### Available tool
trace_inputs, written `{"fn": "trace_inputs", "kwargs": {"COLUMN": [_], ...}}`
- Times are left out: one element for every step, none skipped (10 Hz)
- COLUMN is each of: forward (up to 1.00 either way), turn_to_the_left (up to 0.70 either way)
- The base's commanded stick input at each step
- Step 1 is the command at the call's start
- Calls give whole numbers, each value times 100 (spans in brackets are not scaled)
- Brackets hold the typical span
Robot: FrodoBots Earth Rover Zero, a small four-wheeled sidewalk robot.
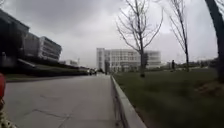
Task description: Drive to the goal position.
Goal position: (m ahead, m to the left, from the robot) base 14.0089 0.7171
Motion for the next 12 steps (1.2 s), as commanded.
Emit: {"fn": "trace_inputs", "kwargs": {"forward": [70, 70, 70, 70, 70, 70, 70, 70, 70, 70, 70, 70], "turn_to_the_left": [35, 35, 35, 35, 35, 35, 35, 35, 35, 35, 35, 35]}}
